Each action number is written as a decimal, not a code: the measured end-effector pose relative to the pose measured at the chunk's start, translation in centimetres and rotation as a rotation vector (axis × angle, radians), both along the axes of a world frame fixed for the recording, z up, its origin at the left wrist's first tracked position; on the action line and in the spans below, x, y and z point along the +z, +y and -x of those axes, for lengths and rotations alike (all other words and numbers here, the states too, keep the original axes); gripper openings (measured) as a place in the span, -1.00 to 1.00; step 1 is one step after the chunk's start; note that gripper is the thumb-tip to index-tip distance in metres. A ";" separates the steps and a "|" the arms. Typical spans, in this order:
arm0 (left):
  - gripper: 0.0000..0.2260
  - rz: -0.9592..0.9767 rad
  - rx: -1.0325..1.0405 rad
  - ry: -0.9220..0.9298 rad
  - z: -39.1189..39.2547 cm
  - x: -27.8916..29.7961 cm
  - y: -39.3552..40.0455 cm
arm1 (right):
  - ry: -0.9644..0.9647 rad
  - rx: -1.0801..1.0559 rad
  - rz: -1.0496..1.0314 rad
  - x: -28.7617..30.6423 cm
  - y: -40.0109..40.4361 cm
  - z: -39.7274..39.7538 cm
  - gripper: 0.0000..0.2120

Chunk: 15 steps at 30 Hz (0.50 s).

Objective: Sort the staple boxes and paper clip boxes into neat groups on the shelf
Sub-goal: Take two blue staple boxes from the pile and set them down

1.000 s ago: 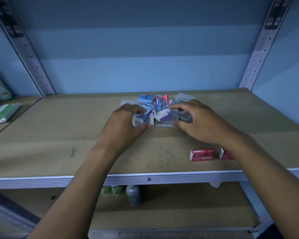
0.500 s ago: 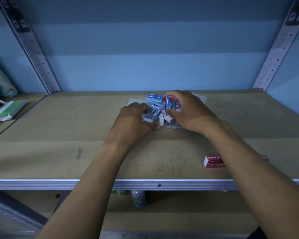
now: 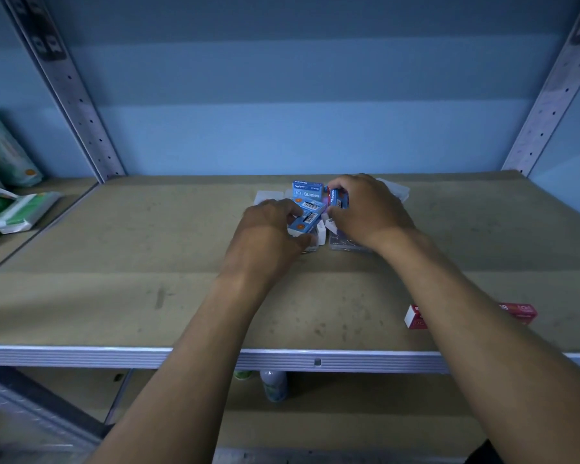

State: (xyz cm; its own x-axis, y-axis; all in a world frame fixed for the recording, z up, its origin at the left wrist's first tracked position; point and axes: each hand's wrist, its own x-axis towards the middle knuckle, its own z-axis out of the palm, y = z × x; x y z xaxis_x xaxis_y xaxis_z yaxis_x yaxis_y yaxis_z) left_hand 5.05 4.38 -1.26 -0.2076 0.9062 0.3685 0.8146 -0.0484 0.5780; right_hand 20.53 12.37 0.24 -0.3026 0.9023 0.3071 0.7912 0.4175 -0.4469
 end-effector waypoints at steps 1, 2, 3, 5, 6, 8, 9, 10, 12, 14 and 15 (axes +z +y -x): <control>-0.64 -0.004 0.005 -0.015 0.0 0.0 0.0 | 0.002 -0.014 -0.004 0.0 0.0 0.1 -0.66; -0.66 -0.008 0.012 -0.030 0.0 0.0 0.0 | 0.001 -0.030 -0.008 0.1 0.0 0.2 -0.66; -0.69 -0.011 0.018 -0.041 0.0 0.0 0.0 | 0.001 -0.045 -0.013 0.1 0.0 0.3 -0.67; -0.73 -0.020 0.023 -0.043 0.1 0.0 -0.1 | 0.027 -0.056 -0.010 0.2 0.0 0.3 -0.67; -0.75 -0.024 0.025 -0.040 0.1 0.1 -0.1 | 0.052 -0.050 0.000 0.2 0.0 0.2 -0.67; -0.77 -0.018 0.034 -0.039 0.2 0.2 -0.1 | 0.096 -0.032 0.021 0.2 0.0 0.1 -0.66; -0.77 -0.012 0.038 -0.039 0.2 0.3 -0.2 | 0.109 -0.025 0.028 0.1 0.1 0.1 -0.66; -0.78 -0.007 0.040 -0.036 0.2 0.4 -0.2 | 0.117 -0.020 0.034 0.1 0.2 0.1 -0.66; -0.79 -0.002 0.043 -0.031 0.1 0.5 -0.3 | 0.110 -0.018 0.037 0.0 0.3 0.1 -0.67; -0.80 -0.001 0.045 -0.040 0.0 0.7 -0.4 | 0.108 -0.022 0.033 -0.1 0.4 0.1 -0.70; -0.80 -0.001 0.046 -0.040 0.0 0.7 -0.4 | 0.126 -0.025 0.034 -0.1 0.4 0.1 -0.74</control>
State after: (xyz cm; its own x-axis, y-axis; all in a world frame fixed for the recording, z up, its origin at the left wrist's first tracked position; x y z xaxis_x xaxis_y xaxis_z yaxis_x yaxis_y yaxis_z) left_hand 5.07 3.95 -0.56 -0.2636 0.8948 0.3603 0.7923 -0.0122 0.6100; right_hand 20.43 12.74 0.15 -0.2407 0.9196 0.3105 0.7377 0.3812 -0.5572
